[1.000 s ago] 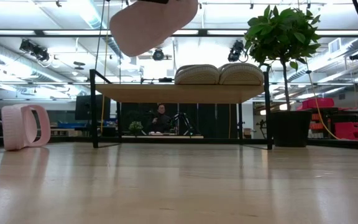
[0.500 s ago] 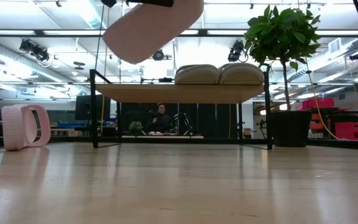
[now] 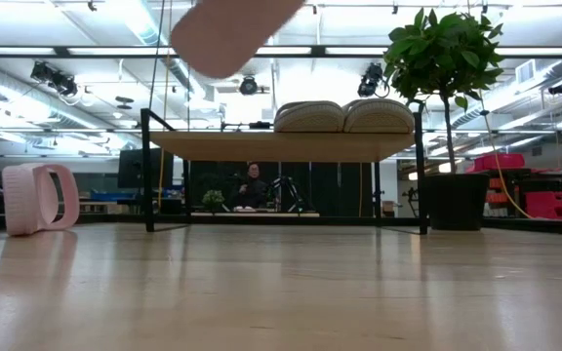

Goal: Pick and place slides into the shelf
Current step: Put the right pink slide onto the shelf

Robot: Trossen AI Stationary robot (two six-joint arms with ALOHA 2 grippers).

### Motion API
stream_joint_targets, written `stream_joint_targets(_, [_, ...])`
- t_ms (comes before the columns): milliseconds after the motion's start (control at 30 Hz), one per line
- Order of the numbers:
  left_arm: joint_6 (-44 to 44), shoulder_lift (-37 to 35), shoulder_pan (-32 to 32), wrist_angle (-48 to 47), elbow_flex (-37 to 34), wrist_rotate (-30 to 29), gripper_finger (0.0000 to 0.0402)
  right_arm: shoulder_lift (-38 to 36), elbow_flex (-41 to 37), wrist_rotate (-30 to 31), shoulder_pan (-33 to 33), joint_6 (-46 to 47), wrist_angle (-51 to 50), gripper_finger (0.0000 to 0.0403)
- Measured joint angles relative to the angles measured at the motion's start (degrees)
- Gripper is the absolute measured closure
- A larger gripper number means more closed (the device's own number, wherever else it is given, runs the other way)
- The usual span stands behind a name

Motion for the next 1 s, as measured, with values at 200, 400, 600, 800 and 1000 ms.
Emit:
stream_joint_targets(200, [-3.44, -4.78, -0.29, 0.4, 0.0, 10.67, 0.0318, -1.78, 0.0, 6.51, 6.48, 3.47, -0.14, 0.0145])
stream_joint_targets(400, [-0.49, -8.03, -1.1, 8.1, -1.95, 19.91, 0.0321, -1.36, -2.0, 11.35, 8.56, 4.91, 1.2, 0.015])
stream_joint_targets(600, [4.15, -11.28, 0.62, 23.81, -13.0, 21.26, 0.0321, -1.22, -9.22, 11.58, 7.53, 0.55, 10.24, 0.0149])
stream_joint_targets(800, [4.21, -15.29, 4.7, 40.78, -26.1, 26.6, 0.0321, -1.32, -12.33, 9.31, 6.23, -12.98, 27.15, 0.0152])
stream_joint_targets(1000, [1.68, -16.73, 8.95, 47.83, -31.2, 34.81, 0.0322, -1.08, -12.35, 2.0, 1.14, -25.85, 38.59, 0.0151])
